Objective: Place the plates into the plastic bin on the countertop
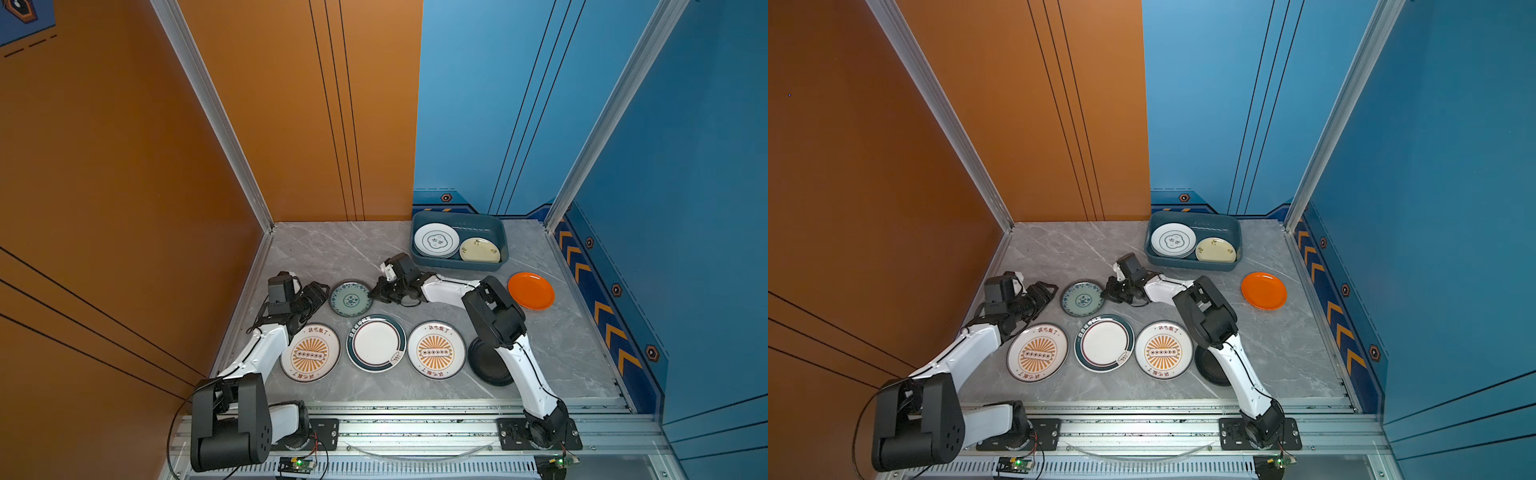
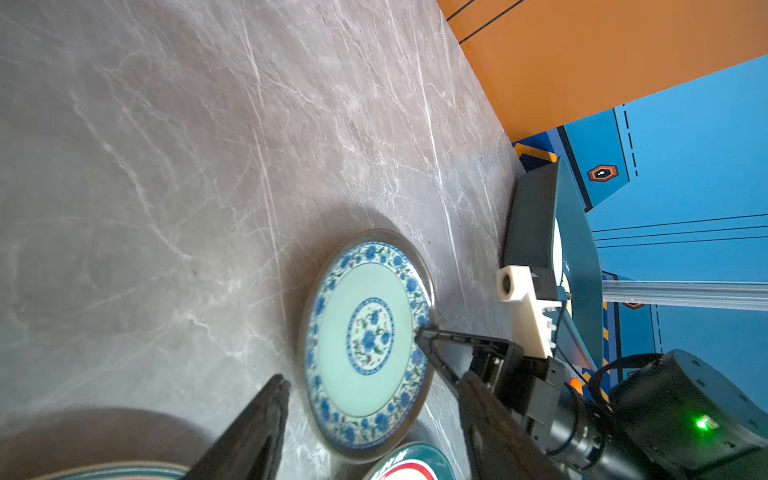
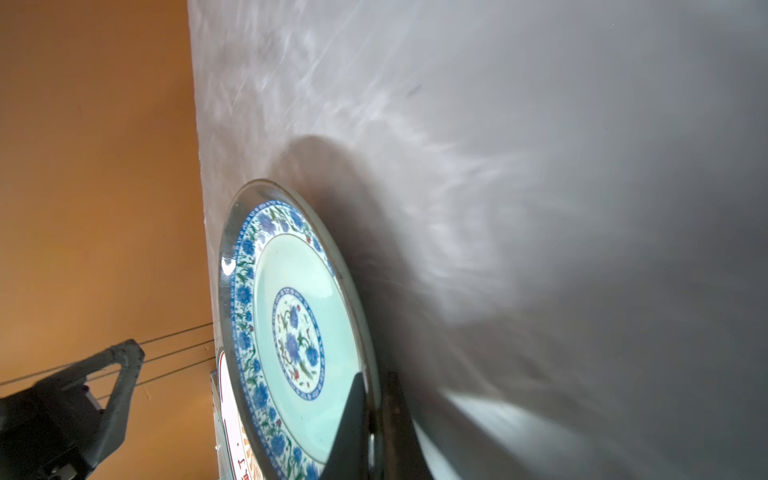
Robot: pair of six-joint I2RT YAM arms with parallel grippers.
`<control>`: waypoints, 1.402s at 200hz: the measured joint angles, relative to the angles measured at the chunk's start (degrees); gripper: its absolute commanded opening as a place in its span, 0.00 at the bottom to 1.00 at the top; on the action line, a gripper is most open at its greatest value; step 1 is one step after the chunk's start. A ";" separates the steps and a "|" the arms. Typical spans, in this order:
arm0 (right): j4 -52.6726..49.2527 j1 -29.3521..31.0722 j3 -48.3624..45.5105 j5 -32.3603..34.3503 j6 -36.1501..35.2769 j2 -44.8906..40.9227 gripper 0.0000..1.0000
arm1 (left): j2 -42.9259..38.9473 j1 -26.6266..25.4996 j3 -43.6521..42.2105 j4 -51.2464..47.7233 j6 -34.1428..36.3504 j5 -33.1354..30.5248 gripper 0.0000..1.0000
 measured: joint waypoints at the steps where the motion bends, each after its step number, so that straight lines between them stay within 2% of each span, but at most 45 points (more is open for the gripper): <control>1: 0.00 0.00 0.00 0.00 0.00 0.00 0.00 | 0.00 0.00 0.00 0.00 0.00 0.00 0.67; 34: -0.85 -3.26 -3.96 -0.04 -1.07 -6.27 0.00 | 1.79 -1.92 0.17 0.87 0.00 0.55 0.67; 104: -0.76 -3.28 -10.60 -0.26 -2.73 -17.42 0.00 | 6.21 -8.20 0.66 5.03 -1.38 2.36 0.67; 203: 2.62 -6.93 -21.97 -0.02 -2.45 -25.92 0.00 | 6.93 -13.05 2.34 7.67 -3.74 2.36 0.66; 280: 3.39 -8.76 -25.27 1.29 -2.47 -29.73 0.00 | 6.56 -17.94 3.67 8.35 -4.96 0.79 0.66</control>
